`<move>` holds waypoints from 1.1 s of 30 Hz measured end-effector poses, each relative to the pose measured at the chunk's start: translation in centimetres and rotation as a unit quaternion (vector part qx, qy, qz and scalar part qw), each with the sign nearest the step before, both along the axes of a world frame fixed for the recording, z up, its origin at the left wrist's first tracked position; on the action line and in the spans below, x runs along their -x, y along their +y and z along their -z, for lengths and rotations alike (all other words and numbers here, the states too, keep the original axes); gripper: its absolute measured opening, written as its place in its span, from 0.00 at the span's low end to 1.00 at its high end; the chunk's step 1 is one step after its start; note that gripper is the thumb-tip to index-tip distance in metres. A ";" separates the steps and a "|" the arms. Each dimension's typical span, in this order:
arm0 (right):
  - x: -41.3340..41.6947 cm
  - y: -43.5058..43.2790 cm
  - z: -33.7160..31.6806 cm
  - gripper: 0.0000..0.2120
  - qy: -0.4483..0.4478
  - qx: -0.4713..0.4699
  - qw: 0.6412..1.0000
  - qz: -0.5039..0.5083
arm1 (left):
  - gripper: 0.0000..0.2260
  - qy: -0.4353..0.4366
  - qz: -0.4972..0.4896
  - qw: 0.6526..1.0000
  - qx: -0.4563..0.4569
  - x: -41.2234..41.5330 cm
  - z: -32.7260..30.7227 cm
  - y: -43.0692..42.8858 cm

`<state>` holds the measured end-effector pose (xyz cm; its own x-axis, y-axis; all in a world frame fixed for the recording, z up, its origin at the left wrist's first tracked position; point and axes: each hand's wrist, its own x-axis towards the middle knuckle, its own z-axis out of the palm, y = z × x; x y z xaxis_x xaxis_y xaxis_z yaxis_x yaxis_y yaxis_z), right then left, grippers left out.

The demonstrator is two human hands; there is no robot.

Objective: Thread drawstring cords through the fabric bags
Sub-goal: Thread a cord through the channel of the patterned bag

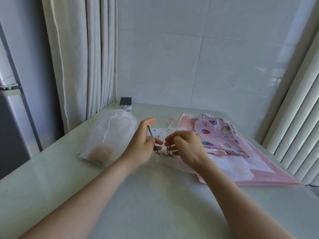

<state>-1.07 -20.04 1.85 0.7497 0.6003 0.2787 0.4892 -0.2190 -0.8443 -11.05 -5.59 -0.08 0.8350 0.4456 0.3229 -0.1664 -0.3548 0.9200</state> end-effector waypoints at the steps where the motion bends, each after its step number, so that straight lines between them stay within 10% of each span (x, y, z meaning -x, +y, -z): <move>1: 0.1 0.2 -0.1 0.17 0.008 -0.035 0.999 0.015 | 0.26 0.003 0.002 1.000 -0.016 0.0 0.0 0.0; 8: 0.9 0.3 -1.0 0.16 0.203 -0.281 0.935 -0.074 | 0.31 -0.006 0.041 0.994 -0.103 0.1 0.0 -0.7; 25: 2.4 0.5 -0.7 0.08 0.103 -0.075 0.988 -0.083 | 0.48 -0.011 0.099 0.988 -0.118 0.2 -0.1 -1.1; 33: 1.7 1.1 -0.7 0.07 0.258 -0.137 0.952 -0.089 | 0.43 -0.013 0.082 0.994 -0.077 0.1 -0.2 -0.7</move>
